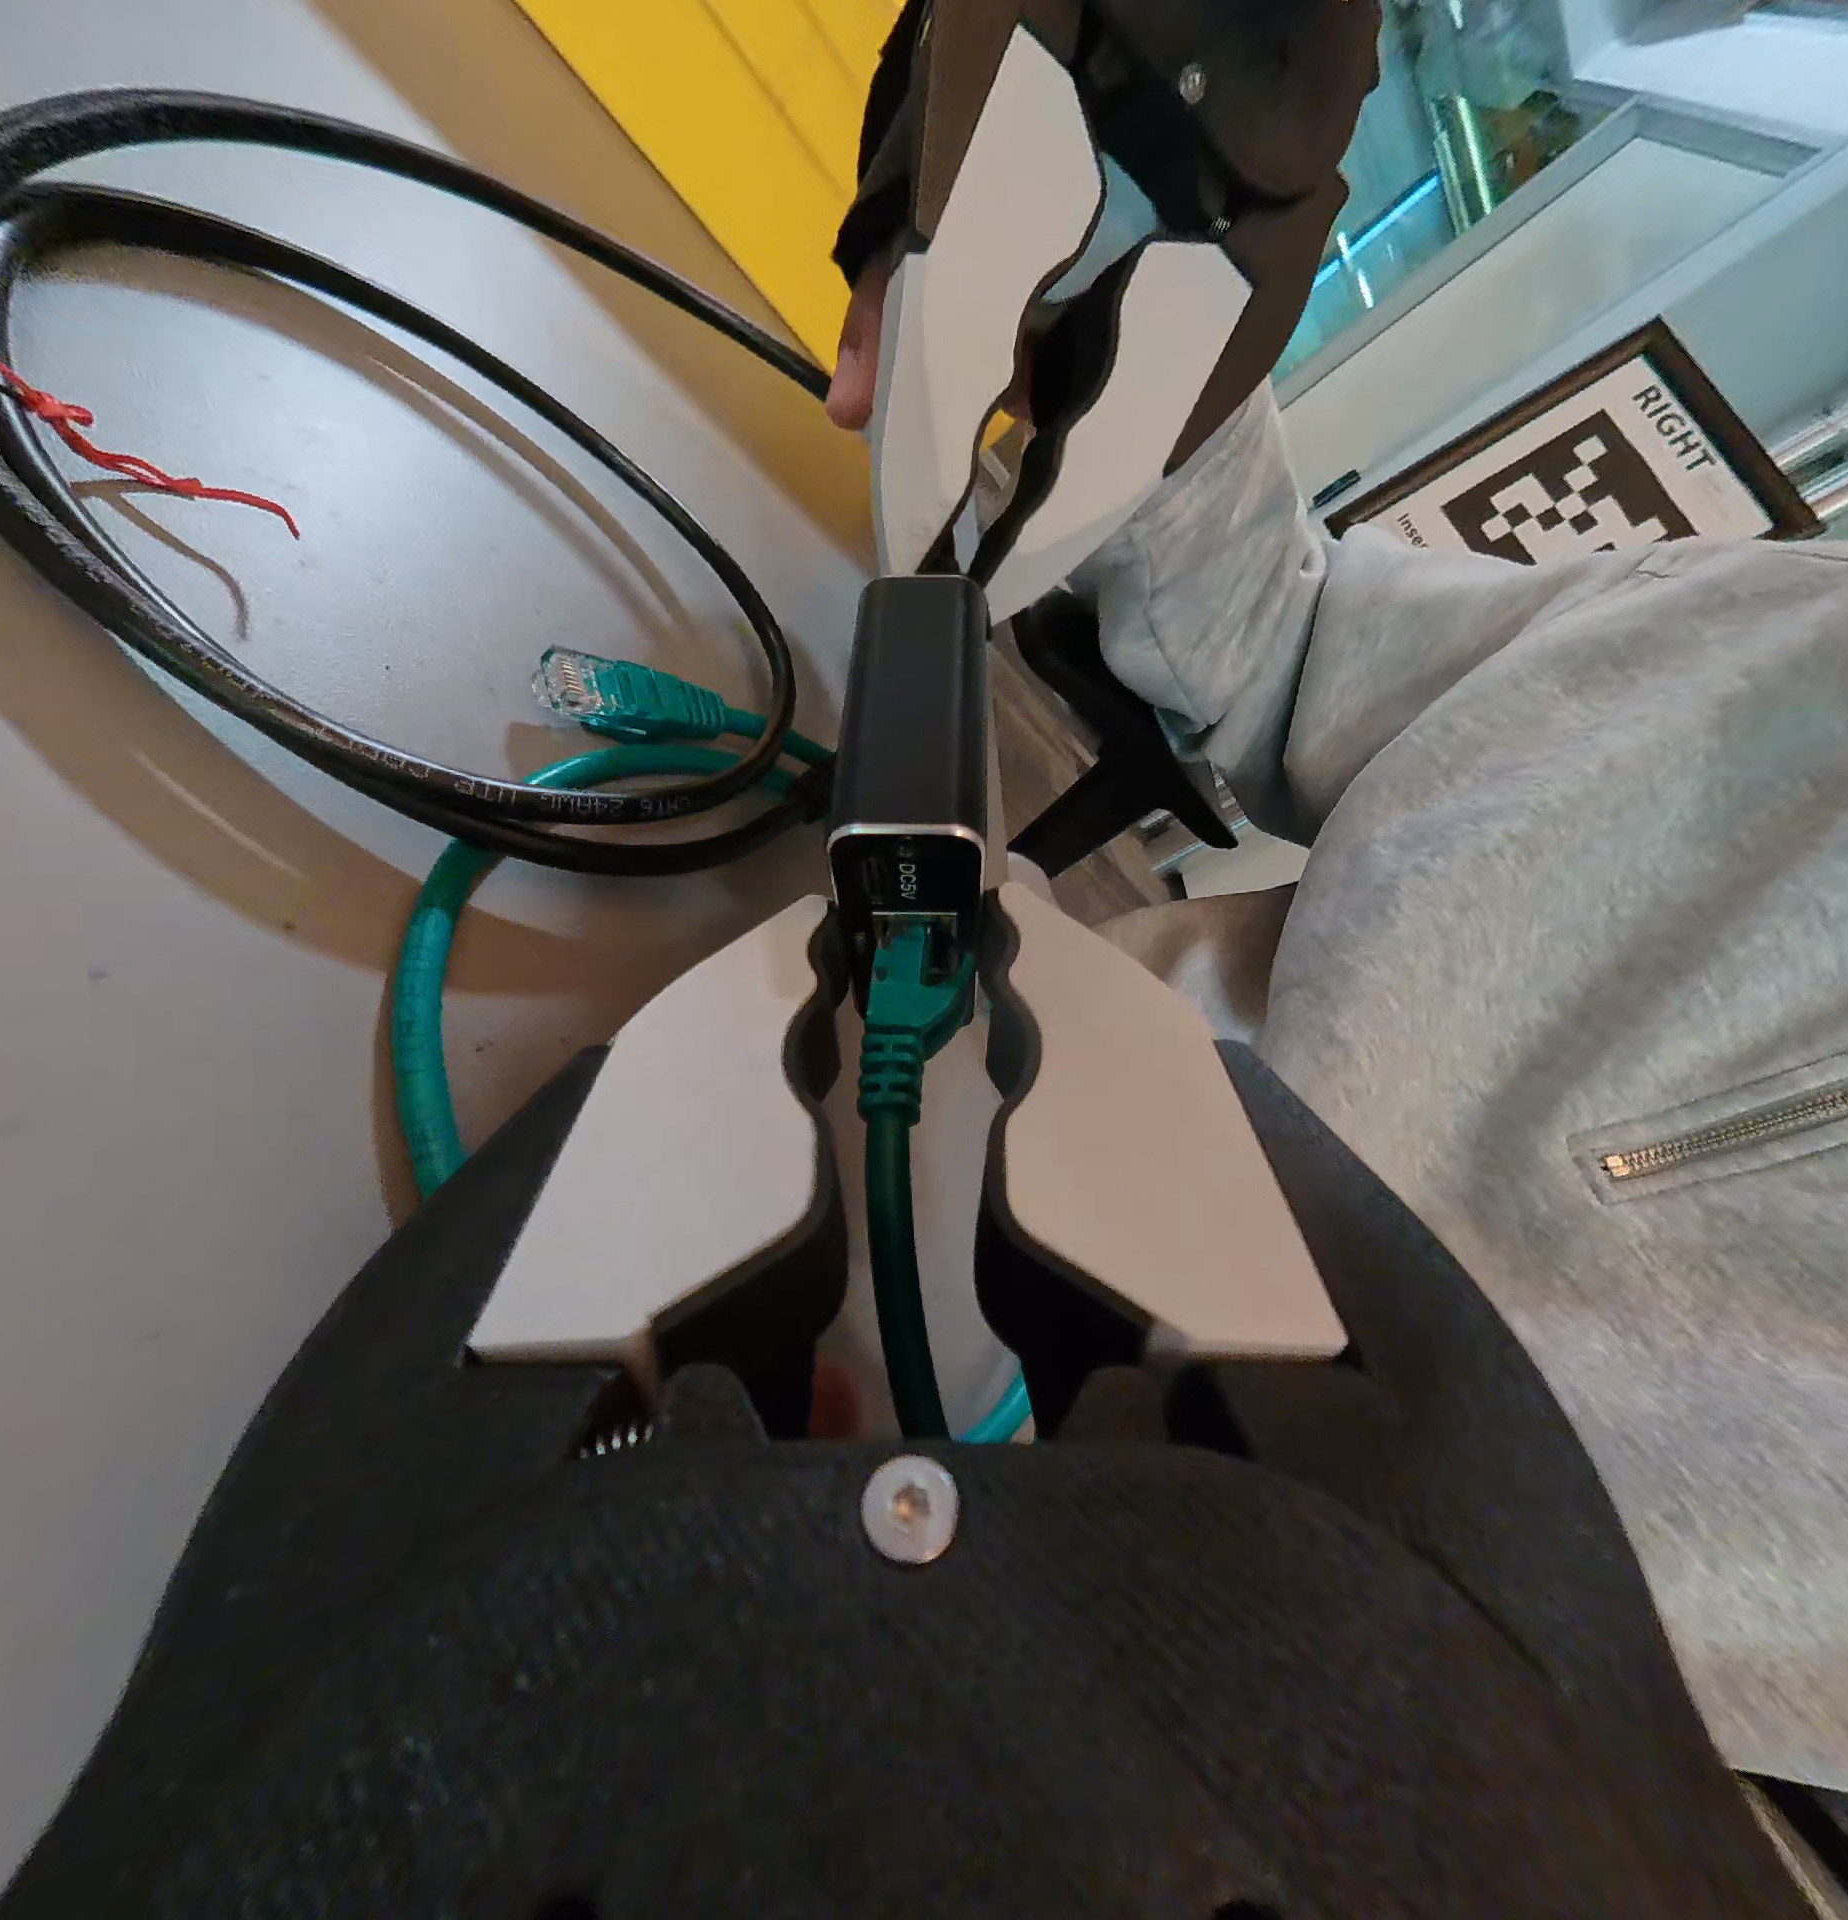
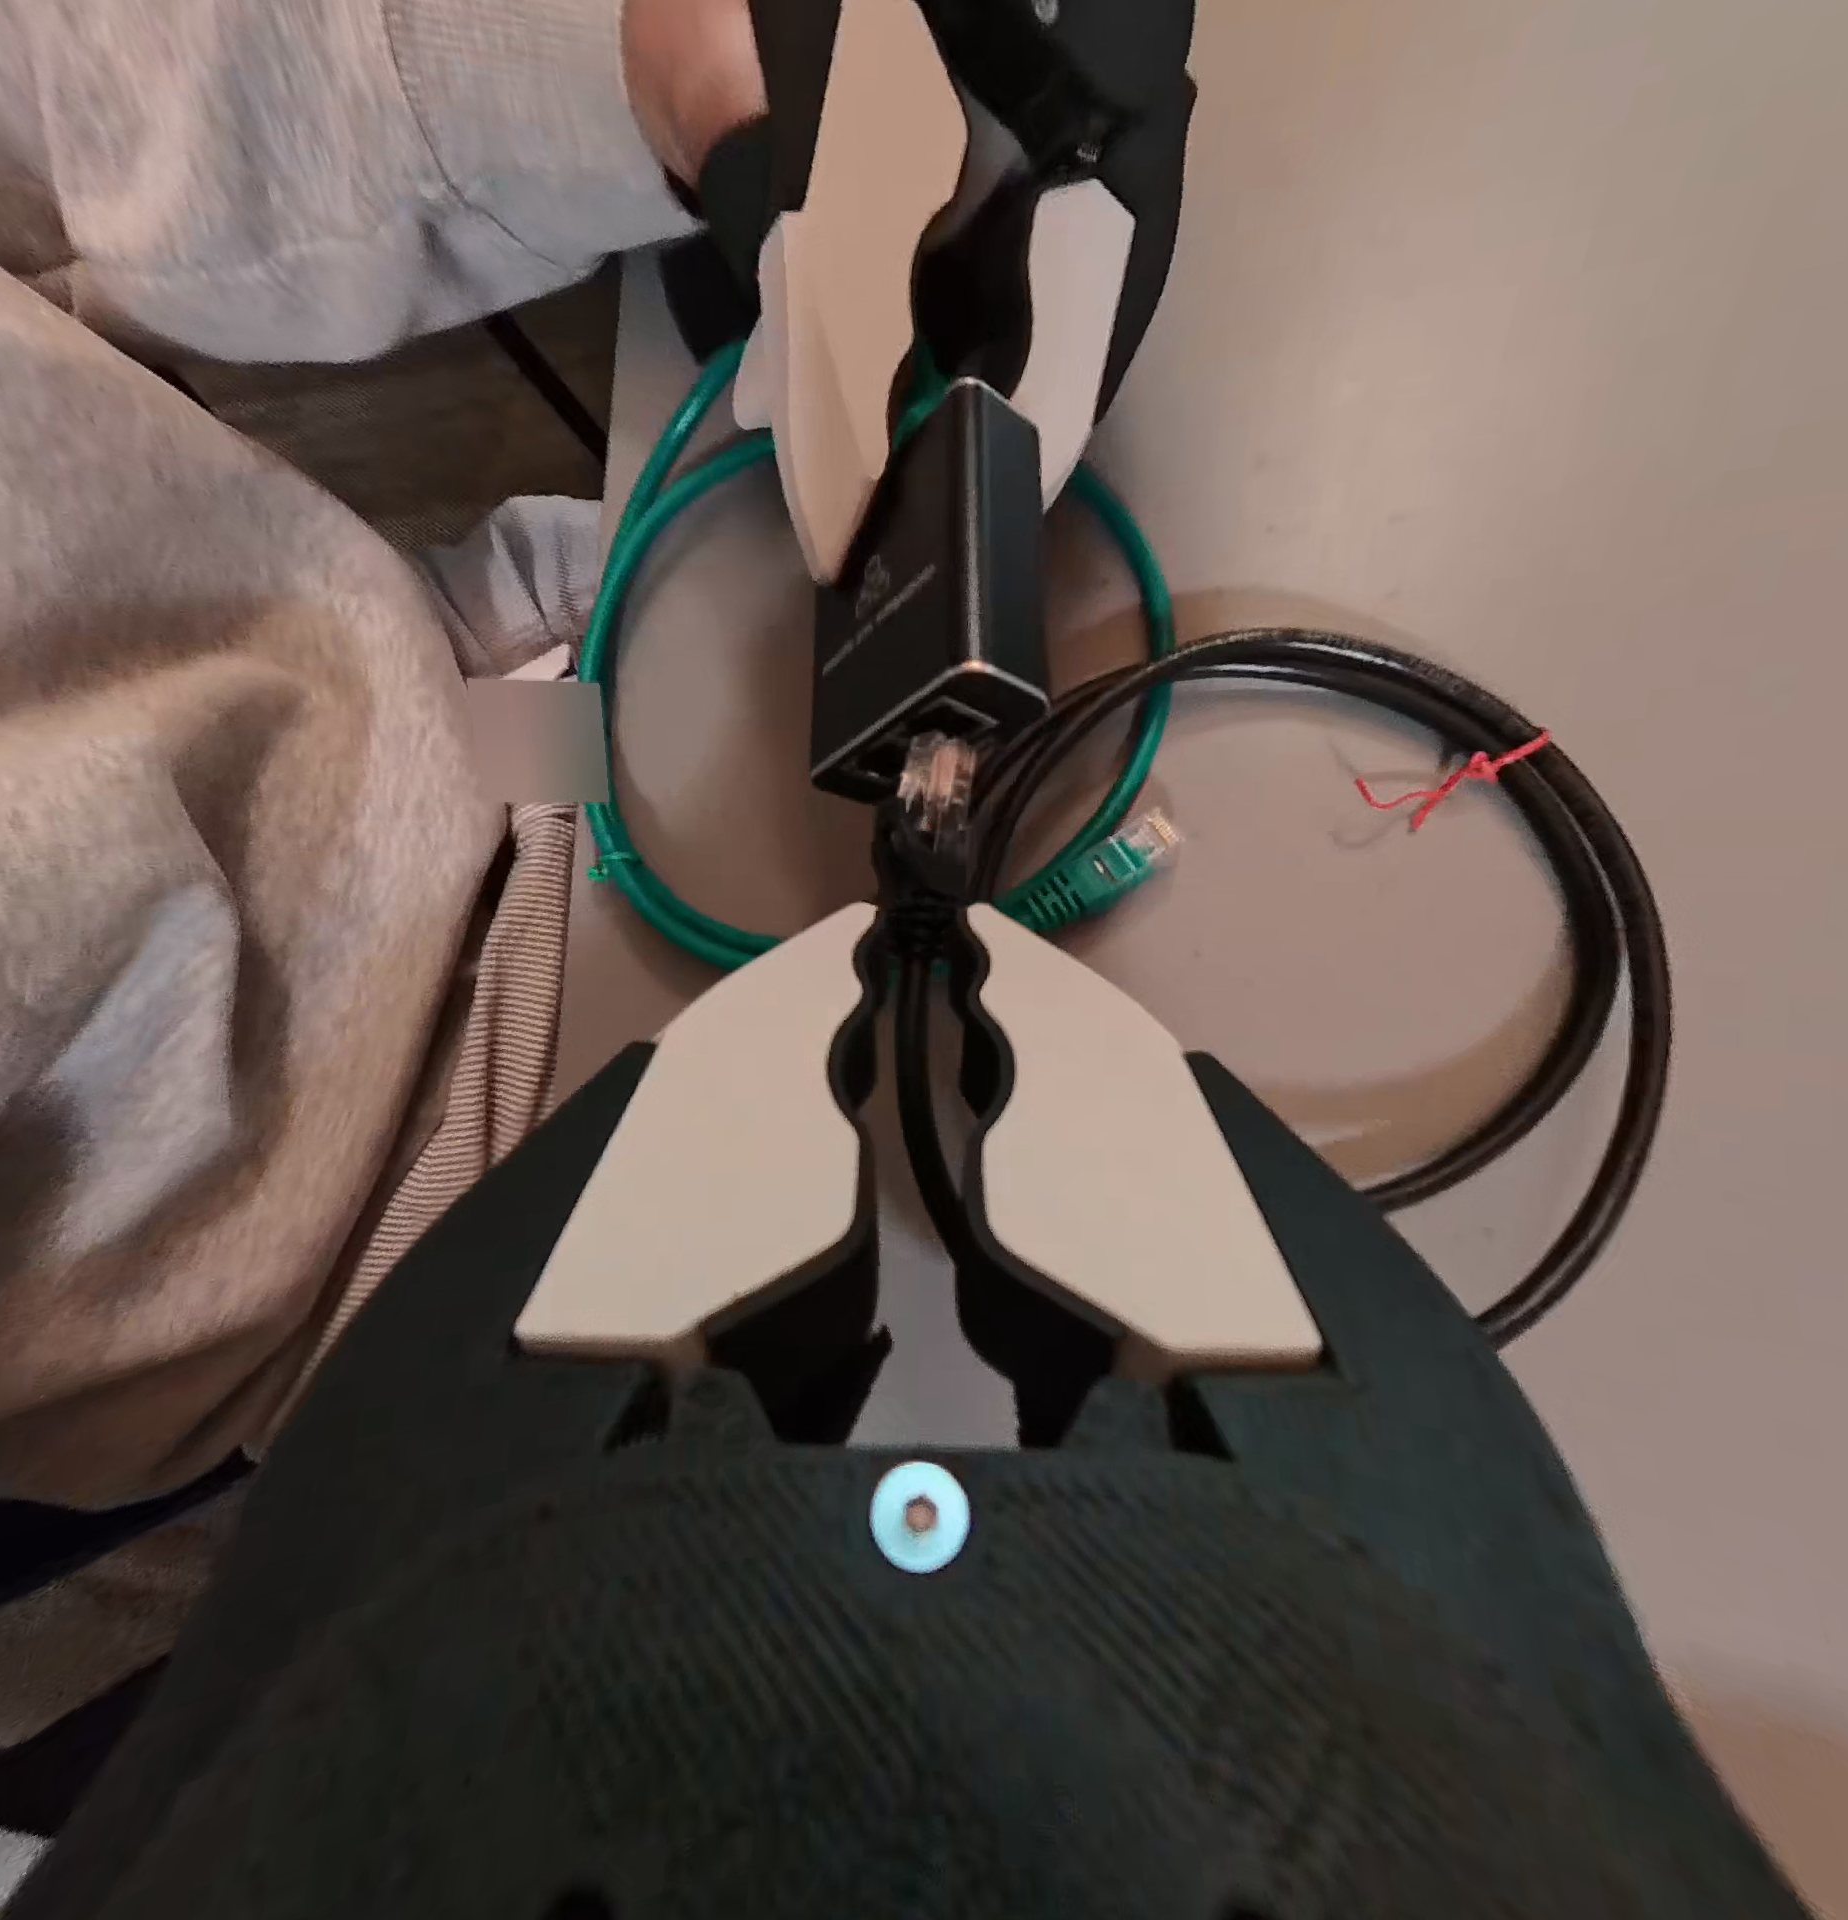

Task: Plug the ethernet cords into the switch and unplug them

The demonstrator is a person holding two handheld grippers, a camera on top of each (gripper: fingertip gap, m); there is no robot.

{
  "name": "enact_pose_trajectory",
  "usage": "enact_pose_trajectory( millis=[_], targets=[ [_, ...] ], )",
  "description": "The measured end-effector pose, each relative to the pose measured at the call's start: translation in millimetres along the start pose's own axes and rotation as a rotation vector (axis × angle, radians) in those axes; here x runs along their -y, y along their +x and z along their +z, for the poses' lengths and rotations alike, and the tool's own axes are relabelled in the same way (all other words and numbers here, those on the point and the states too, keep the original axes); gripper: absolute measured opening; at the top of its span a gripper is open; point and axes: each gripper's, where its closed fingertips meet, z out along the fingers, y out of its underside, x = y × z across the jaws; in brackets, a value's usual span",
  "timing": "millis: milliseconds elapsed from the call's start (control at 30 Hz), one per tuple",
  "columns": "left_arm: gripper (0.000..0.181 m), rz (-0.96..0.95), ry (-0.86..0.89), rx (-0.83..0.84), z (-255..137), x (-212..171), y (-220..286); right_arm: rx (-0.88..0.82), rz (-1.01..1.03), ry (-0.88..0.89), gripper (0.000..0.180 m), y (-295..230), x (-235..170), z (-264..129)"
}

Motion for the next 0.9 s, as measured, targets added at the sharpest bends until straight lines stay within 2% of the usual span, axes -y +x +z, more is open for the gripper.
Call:
enact_pose_trajectory(
  millis=[400,633,900],
  targets=[
    [0.025,0.029,-0.082,0.015,8,-10,1,0.053,-0.004,-0.076,0.011,-7,-11,7],
    [0.025,0.01,-0.115,0.017,11,-13,-1,-0.027,-0.092,-0.18,0.011,-5,-19,9],
    [0.025,0.014,-0.127,0.035,12,-14,-3,-0.114,-0.172,-0.213,0.011,-3,-15,14]
  ],
)
